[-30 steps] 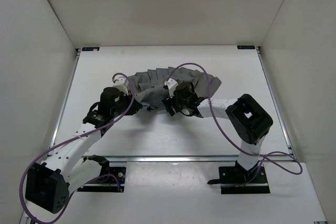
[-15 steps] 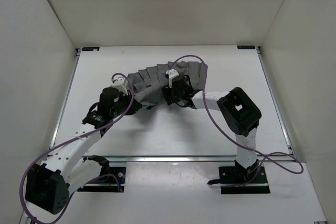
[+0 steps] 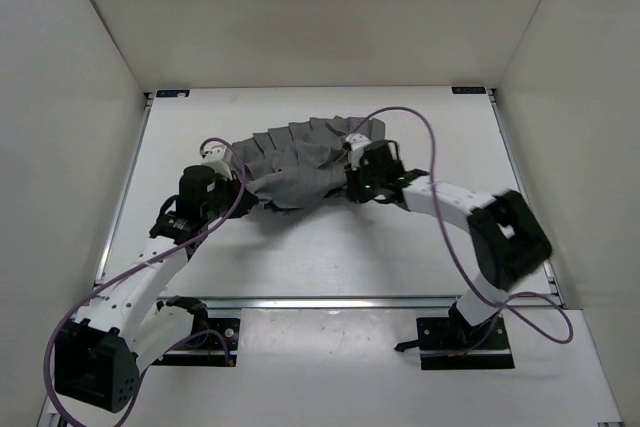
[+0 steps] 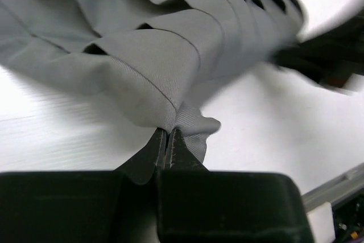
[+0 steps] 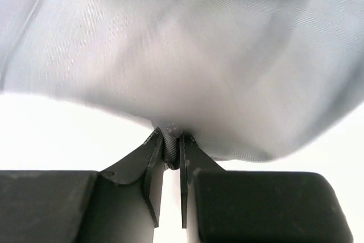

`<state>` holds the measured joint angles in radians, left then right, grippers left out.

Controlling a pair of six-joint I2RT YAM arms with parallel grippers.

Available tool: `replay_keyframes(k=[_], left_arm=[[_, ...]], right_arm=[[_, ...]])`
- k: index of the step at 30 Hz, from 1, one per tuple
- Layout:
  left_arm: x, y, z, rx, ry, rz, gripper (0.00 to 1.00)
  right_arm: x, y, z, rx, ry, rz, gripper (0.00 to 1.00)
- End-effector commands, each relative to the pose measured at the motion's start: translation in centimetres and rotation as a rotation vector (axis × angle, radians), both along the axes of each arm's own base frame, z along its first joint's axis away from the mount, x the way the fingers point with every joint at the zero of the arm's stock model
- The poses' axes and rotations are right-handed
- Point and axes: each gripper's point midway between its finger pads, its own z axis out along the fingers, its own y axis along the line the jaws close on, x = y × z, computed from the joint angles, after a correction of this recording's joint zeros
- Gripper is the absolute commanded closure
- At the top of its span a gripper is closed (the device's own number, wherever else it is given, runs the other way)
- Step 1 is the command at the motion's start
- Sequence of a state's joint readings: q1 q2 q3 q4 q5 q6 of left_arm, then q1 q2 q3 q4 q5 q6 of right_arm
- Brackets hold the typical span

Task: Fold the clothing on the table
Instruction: Flatten the skirt out

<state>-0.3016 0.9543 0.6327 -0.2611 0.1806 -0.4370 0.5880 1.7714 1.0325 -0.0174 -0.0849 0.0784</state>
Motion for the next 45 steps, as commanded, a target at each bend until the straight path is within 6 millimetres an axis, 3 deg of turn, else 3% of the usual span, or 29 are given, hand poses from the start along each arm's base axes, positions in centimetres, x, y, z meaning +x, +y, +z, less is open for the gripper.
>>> replay_keyframes(k=[1,2,4,7,11,12,16,18,19,20,21,22,23,24,25,27,29,30,31,33,34,35,36,37,38,40,41,43,45], left_arm=[[0.5,1.6,1.5,0.021,-0.042,0.021,1.00],[0.6,1.9,1.9,0.024,-0.053,0.029,1.00],[0.6,2.3,1.9,0.032,-0.043,0.033,1.00],[0.8,2.1,3.0,0.035,-0.072,0.025,1.00],[1.2,1.9,3.5,0.018,-0.069,0.022,1.00],[1.8,1.7,3.8,0.005,-0.062,0.023,1.00],[6.4,1.9,6.5,-0.001,-0.079,0.033,1.00],[10.6,1.3,9.8,-0.021,-0.117,0.016,1.00],[11.7,1.7,10.9,-0.027,-0.129,0.023,1.00],[13.8,1.7,13.2,-0.040,-0.154,0.016,1.00],[15.6,1.3,15.7,-0.045,-0.177,0.007,1.00],[17.6,1.3,19.2,-0.053,-0.242,0.002,1.00],[17.9,1.1,19.8,-0.040,-0.228,-0.008,1.00],[18.7,0.8,22.4,-0.040,-0.255,-0.021,1.00],[18.9,0.3,25.3,-0.041,-0.309,-0.034,1.00],[18.5,-0.2,26.6,-0.030,-0.331,-0.034,1.00],[17.5,-0.7,26.0,-0.036,-0.344,-0.036,1.00],[16.6,-0.8,24.8,-0.050,-0.340,-0.035,1.00],[15.5,-0.8,21.8,-0.056,-0.283,-0.034,1.00],[14.3,-1.1,18.1,-0.066,-0.247,-0.033,1.00],[13.1,-0.9,15.2,-0.065,-0.204,-0.024,1.00],[11.6,-1.4,11.5,-0.064,-0.136,-0.030,1.00],[10.8,-1.8,10.2,-0.070,-0.122,-0.038,1.00],[9.4,-1.6,6.9,-0.071,-0.078,-0.026,1.00],[7.5,-1.9,3.8,-0.082,-0.013,-0.033,1.00],[5.0,-2.5,0.1,-0.091,0.044,-0.039,1.00],[3.2,-2.4,-2.7,-0.089,0.103,-0.036,1.00],[0.9,-2.9,-5.5,-0.081,0.146,-0.061,1.00],[-1.6,-2.9,-8.4,-0.050,0.216,-0.088,1.00]], right_arm=[[-3.5,-2.4,9.5,0.134,-0.124,0.179,1.00],[-4.2,-3.7,9.6,0.153,-0.108,0.168,1.00],[-6.2,-5.1,14.3,0.248,-0.196,0.190,1.00],[-7.4,-7.4,17.4,0.288,-0.272,0.179,1.00],[-7.0,-9.4,19.2,0.314,-0.257,0.152,1.00],[-6.6,-8.9,18.5,0.324,-0.233,0.167,1.00],[-0.6,-8.3,19.7,0.329,-0.238,0.145,1.00],[3.4,-8.8,21.6,0.299,-0.296,0.122,1.00],[5.8,-8.3,24.0,0.296,-0.345,0.134,0.99],[7.4,-9.0,28.2,0.288,-0.431,0.127,1.00],[9.1,-9.3,27.2,0.256,-0.396,0.120,1.00],[11.2,-9.1,31.0,0.253,-0.476,0.128,1.00],[12.6,-9.4,33.9,0.230,-0.517,0.122,1.00],[12.0,-9.2,38.5,0.219,-0.601,0.147,1.00],[13.3,-9.4,38.1,0.205,-0.589,0.136,1.00],[12.5,-9.4,40.8,0.217,-0.648,0.145,1.00],[10.8,-9.4,37.2,0.227,-0.570,0.152,1.00],[11.0,-9.2,32.6,0.216,-0.499,0.145,1.00],[9.8,-9.1,34.0,0.227,-0.562,0.139,1.00],[7.7,-8.9,26.2,0.244,-0.418,0.126,1.00],[6.7,-8.7,25.6,0.274,-0.408,0.131,1.00],[5.7,-8.9,22.6,0.280,-0.348,0.113,1.00],[4.2,-8.6,19.2,0.282,-0.265,0.104,1.00],[2.9,-8.5,16.4,0.277,-0.209,0.082,1.00],[2.0,-8.1,15.7,0.276,-0.199,0.069,1.00],[-1.3,-8.0,10.3,0.247,-0.084,0.051,1.00],[-2.1,-7.9,9.8,0.268,-0.058,0.007,1.00],[-5.6,-8.0,5.6,0.258,0.047,-0.032,1.00],[-7.8,-7.9,4.5,0.252,0.074,-0.025,1.00]])
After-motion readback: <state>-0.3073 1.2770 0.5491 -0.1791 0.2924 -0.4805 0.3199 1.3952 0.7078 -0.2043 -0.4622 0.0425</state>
